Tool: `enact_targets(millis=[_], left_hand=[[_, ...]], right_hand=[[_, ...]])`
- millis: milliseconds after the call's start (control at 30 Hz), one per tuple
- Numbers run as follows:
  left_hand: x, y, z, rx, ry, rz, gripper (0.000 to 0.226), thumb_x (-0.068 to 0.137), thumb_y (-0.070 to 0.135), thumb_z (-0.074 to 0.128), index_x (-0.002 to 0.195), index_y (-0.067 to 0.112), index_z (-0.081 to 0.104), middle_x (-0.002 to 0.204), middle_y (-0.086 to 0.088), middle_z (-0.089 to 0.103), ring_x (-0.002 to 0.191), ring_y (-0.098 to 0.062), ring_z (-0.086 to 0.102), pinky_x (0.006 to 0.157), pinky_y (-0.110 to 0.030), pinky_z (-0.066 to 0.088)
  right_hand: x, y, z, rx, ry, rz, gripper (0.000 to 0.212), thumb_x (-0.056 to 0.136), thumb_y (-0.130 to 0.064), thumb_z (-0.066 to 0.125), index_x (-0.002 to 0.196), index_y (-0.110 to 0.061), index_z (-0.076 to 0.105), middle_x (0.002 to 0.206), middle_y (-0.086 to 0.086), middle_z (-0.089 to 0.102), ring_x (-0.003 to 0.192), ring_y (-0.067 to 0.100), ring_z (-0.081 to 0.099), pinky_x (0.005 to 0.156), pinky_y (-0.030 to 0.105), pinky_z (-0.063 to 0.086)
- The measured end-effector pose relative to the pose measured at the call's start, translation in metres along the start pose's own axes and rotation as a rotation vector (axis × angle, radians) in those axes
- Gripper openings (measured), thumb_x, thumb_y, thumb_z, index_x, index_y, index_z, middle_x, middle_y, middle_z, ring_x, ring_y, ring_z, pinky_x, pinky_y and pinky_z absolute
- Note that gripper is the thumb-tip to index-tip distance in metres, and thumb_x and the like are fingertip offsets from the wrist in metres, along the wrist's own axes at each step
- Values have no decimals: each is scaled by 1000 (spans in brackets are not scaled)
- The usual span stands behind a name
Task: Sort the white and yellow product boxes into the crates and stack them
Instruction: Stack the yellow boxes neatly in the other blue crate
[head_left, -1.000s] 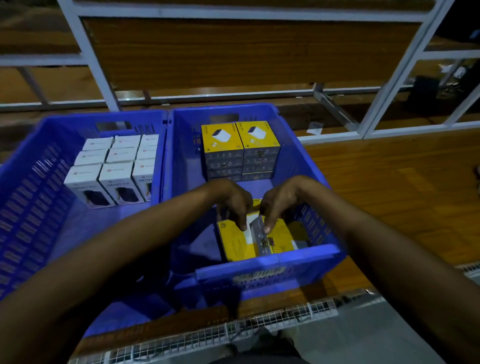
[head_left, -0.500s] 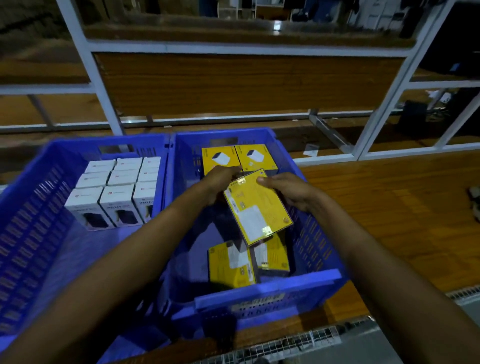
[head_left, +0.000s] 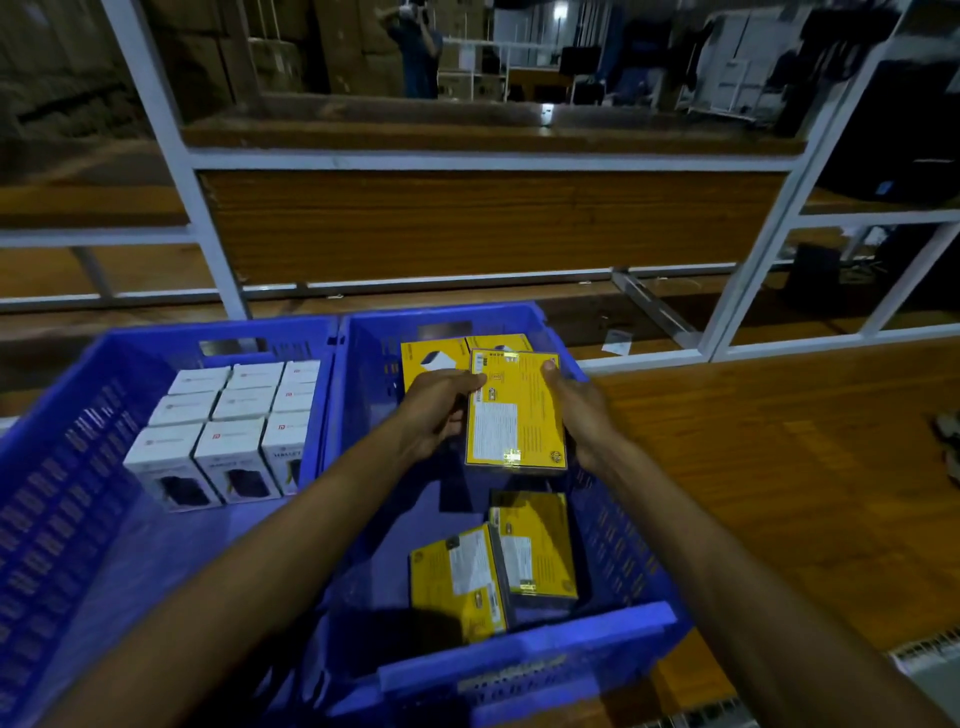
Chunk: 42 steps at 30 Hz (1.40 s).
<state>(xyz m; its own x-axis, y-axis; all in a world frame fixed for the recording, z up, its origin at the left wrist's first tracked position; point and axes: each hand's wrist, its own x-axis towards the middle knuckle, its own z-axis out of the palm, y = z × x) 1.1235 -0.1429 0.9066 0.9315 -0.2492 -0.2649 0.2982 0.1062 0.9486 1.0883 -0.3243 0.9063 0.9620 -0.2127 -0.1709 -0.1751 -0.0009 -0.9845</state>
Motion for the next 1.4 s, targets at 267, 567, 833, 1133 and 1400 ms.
enact_targets(millis=[267,567,833,1133,1400], left_hand=[[-12,11,-3,94,-23,440,41,78,-10,71,108,17,64,113,-9,66,105,-23,63,72,-24,56],[-21,-3,22,789,-75,911,40,68,7,56,95,35,61,141,-5,51,140,-29,35,121,-44,16],[-17,-2,16,18,154,441,56,95,9,59,145,21,37,131,0,57,122,-23,55,89,-36,52],[-8,-1,-1,26,137,294,56,90,-2,62,142,14,48,112,-7,73,101,-24,71,87,-41,59],[-9,-4,0,297,117,467,44,79,-14,68,116,8,63,110,-4,69,100,-14,66,76,-24,57]], right_hand=[[-2,-4,1,-137,131,-60,87,82,-87,11,79,-26,73,73,2,70,68,21,62,66,35,50],[-1,-7,-10,131,-122,247,24,95,-29,63,113,-14,66,91,6,72,75,18,68,56,30,54],[1,-9,-7,307,3,-37,50,87,0,70,127,-24,52,115,8,70,102,29,68,93,47,55],[-3,-7,-6,232,-148,-71,27,90,-5,67,114,-18,65,105,3,76,91,21,73,74,35,59],[8,9,-15,-473,-97,-262,47,72,-2,80,113,-20,66,105,3,74,97,21,70,84,43,58]])
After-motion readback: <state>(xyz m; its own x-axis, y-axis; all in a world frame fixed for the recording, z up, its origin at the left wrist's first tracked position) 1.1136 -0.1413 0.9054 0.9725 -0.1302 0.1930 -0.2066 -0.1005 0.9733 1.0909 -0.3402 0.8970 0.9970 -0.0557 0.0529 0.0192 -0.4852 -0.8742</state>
